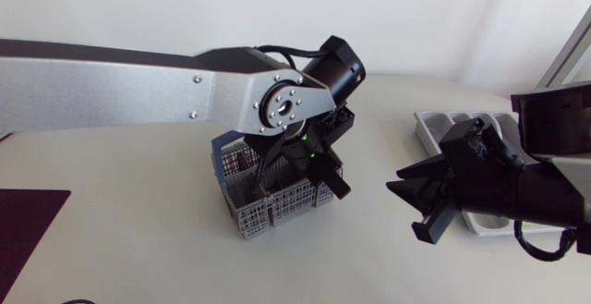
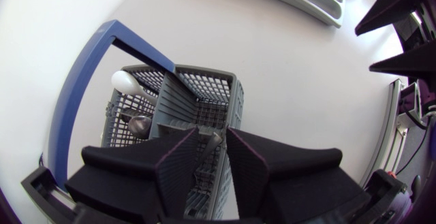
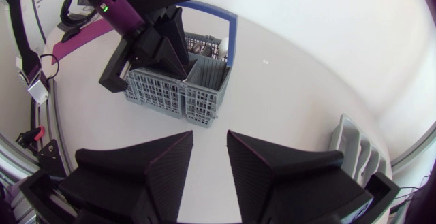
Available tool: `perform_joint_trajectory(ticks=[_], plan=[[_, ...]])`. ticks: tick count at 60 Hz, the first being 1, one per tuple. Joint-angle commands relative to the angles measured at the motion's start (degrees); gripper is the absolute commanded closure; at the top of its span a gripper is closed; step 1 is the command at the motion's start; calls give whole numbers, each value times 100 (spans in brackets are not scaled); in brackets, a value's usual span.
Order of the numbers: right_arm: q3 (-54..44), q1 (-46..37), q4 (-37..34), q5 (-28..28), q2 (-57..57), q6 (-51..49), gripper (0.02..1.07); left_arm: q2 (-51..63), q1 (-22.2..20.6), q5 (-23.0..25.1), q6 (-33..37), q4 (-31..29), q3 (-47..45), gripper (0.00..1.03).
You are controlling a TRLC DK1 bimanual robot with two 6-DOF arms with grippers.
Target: Sort the cutlery from the basket into the organizer compartments.
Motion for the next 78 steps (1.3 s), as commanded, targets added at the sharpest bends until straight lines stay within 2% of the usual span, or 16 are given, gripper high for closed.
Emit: perform_joint_trajectory(ticks=[1, 39, 70, 78], plan=[[-191, -36, 37, -31, -54, -110, 63, 270, -30, -130, -195, -128, 237, 72], [-156, 34, 37, -57, -98, -4, 63, 577, -241, -860, -406, -489, 360, 73], [-86, 157, 116, -13, 86, 48, 62, 393, -153, -1352, -415, -691, 254, 73], [-7, 183, 125, -5, 121, 101, 62, 112, -135, -1352, -415, -735, 254, 73]])
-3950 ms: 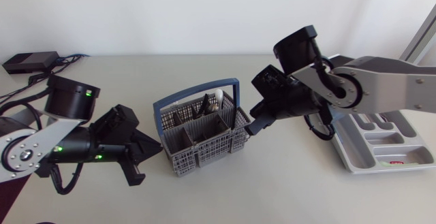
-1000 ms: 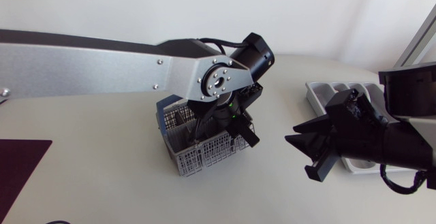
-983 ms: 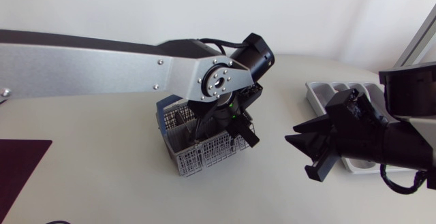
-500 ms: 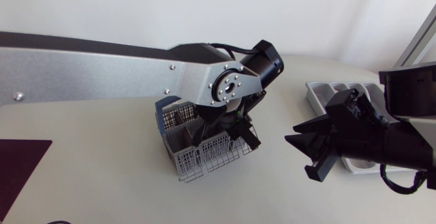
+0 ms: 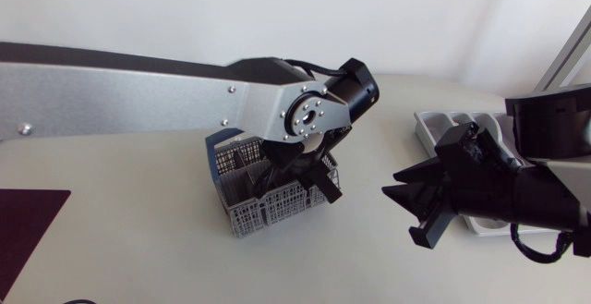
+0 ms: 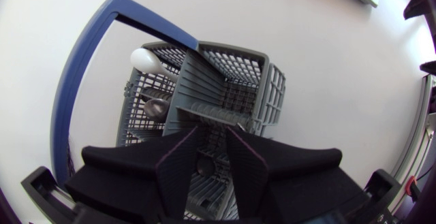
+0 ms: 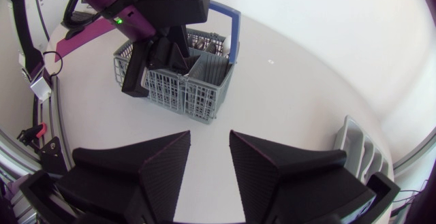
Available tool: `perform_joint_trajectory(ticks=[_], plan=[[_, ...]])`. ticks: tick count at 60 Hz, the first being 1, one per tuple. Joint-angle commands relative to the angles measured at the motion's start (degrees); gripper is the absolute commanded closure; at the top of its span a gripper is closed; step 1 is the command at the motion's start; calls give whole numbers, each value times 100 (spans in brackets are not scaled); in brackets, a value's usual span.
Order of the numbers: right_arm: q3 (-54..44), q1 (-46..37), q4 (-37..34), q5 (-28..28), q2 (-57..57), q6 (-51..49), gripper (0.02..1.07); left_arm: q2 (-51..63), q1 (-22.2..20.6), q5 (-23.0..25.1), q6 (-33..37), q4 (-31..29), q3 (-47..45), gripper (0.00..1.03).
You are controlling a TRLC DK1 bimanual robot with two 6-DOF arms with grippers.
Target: Sort the cutlery from the basket into the organizer compartments.
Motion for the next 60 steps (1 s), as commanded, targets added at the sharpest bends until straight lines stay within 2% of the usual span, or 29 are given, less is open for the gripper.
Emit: perform_joint_trajectory(ticks=[1, 18, 34, 38, 49, 60], plan=[[52, 72, 96, 15, 97, 103, 62, -297, 44, -56, -113, -73, -32, 73], [439, 1021, 439, 630, 730, 358, 59, -1651, -9, 6, 10, 217, -630, 72], [1283, 1417, 799, 718, 2013, 666, 59, -2908, 114, 234, 221, 648, -1702, 72], [1520, 1452, 808, 736, 2365, 807, 59, -3171, 176, 366, 326, 780, -1974, 72], [2030, 1496, 791, 824, 3147, 1184, 59, -3883, 607, 1096, 617, 1132, -2774, 72], [2610, 1513, 527, 876, 3956, 1422, 59, -4261, 888, 1500, 863, 1659, -3504, 72]])
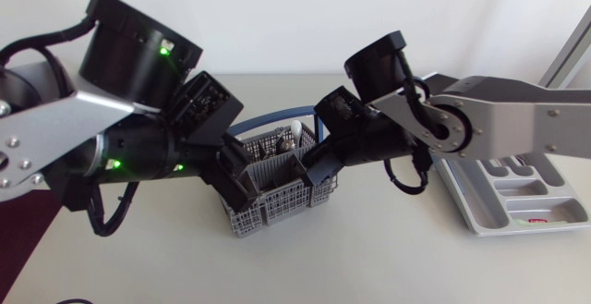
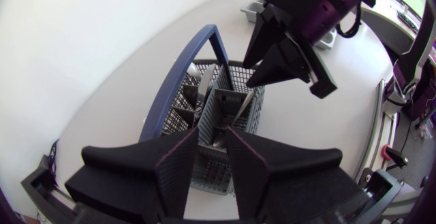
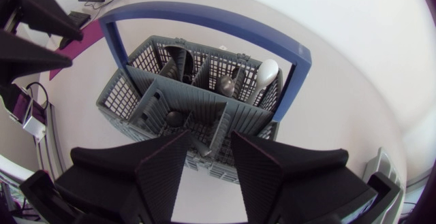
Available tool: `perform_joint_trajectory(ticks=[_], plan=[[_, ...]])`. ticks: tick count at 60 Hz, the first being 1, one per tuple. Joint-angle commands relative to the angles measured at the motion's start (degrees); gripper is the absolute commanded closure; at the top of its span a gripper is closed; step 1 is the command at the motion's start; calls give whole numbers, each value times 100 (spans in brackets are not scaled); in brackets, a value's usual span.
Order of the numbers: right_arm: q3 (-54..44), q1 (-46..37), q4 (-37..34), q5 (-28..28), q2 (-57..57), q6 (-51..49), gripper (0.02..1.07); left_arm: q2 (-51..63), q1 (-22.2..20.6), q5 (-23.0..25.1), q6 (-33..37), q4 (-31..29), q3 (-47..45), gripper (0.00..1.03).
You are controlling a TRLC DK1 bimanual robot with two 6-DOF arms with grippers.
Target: Sort the cutlery from the basket into the organizer compartments.
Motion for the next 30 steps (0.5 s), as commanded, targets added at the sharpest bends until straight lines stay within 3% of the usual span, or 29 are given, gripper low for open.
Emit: perform_joint_trajectory(ticks=[1, 30], plan=[[350, 49, -217, 87, 400, 272, 59, -132, 110, 136, 203, 171, -372, 72], [957, -338, -1298, -247, 954, 615, 59, -308, 171, 374, 255, 390, -697, 72]])
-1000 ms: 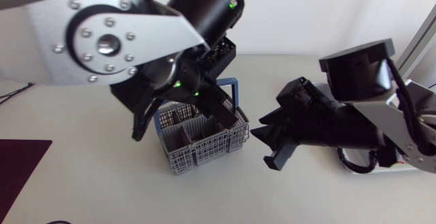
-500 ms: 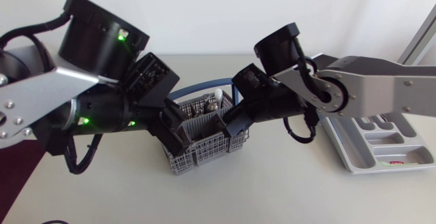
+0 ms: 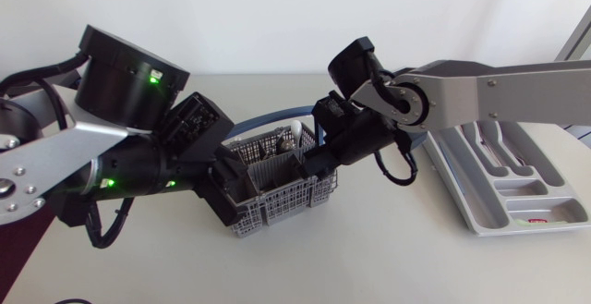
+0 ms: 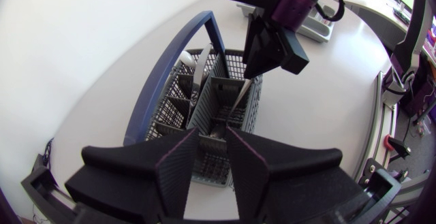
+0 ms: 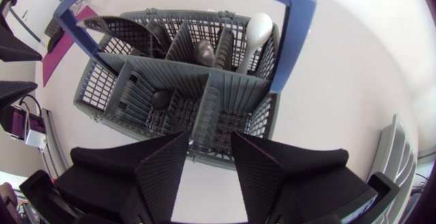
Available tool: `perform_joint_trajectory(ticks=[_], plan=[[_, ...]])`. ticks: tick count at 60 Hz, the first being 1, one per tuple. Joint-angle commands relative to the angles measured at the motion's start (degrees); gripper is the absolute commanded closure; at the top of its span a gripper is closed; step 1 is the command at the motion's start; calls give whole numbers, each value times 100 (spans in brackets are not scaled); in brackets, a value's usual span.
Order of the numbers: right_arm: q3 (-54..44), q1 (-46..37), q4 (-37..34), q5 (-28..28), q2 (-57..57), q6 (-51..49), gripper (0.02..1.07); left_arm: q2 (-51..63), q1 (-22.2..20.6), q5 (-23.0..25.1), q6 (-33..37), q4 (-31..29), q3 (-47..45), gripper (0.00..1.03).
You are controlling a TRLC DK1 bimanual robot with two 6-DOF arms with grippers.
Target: Sort the cutlery from the basket into the organizer compartments.
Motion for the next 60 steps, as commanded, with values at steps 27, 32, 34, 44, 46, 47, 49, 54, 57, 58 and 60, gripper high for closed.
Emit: perform_joint_trajectory(ticks=[27, 32, 34, 44, 46, 47, 49, 54, 57, 58, 60], plan=[[363, -276, -401, -819, 358, 160, 59, 112, -173, 272, 100, 322, -313, 72], [381, -319, -418, -880, 402, 160, 59, 139, -181, 281, 91, 366, -339, 72], [372, -319, -418, -898, 420, 160, 59, 139, -181, 281, 83, 383, -348, 72], [398, -346, -445, -1117, 490, 152, 60, 192, -208, 298, 74, 427, -383, 72], [416, -346, -471, -1170, 508, 152, 61, 200, -208, 298, 74, 436, -374, 72], [416, -355, -480, -1179, 516, 152, 62, 200, -208, 298, 65, 436, -374, 72], [425, -346, -488, -1179, 525, 152, 63, 209, -208, 298, 65, 436, -366, 72], [478, -363, -541, -1258, 569, 152, 63, 227, -208, 298, 65, 445, -366, 72], [530, -363, -612, -1276, 587, 152, 64, 235, -208, 298, 65, 462, -374, 72], [548, -363, -629, -1276, 587, 143, 66, 235, -208, 298, 65, 462, -383, 72], [574, -363, -655, -1302, 595, 143, 67, 244, -208, 298, 65, 462, -383, 72]])
